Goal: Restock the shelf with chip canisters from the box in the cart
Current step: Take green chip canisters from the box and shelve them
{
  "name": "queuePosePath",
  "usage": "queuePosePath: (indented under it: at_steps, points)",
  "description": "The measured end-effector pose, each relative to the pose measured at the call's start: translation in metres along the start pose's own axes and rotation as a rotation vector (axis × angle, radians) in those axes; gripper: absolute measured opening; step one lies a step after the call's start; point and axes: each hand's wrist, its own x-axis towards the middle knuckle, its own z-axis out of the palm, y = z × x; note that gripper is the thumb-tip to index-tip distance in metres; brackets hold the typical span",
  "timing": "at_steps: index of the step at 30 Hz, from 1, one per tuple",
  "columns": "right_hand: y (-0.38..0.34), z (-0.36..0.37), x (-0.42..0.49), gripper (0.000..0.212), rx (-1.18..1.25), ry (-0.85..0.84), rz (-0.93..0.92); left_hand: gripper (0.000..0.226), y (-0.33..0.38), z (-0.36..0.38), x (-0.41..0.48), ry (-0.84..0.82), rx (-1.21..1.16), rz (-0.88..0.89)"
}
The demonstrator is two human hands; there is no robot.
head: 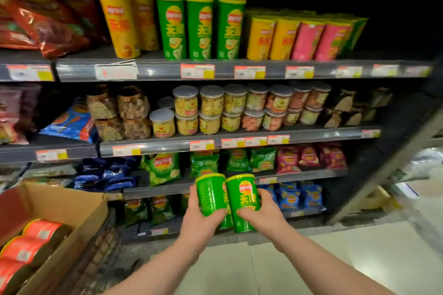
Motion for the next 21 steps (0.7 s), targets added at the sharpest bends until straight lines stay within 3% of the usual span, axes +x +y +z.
queuePosePath:
  at_steps: [6, 14, 21]
  points:
    - [0.043, -0.09, -0.021, 0.049, 0.075, 0.124, 0.021, 0.098, 0.026, 0.091, -0.015, -0.131, 0.024, 0.062]
    - [0.062, -0.157, -0.028, 0.046, 0.148, 0.247, 0.013, 0.089, 0.067, 0.154, -0.021, -0.23, 0.059, 0.154]
    - [0.07, -0.22, -0.02, 0.053, 0.213, 0.392, -0.006, 0.085, 0.111, 0.216, -0.007, -0.371, 0.057, 0.25]
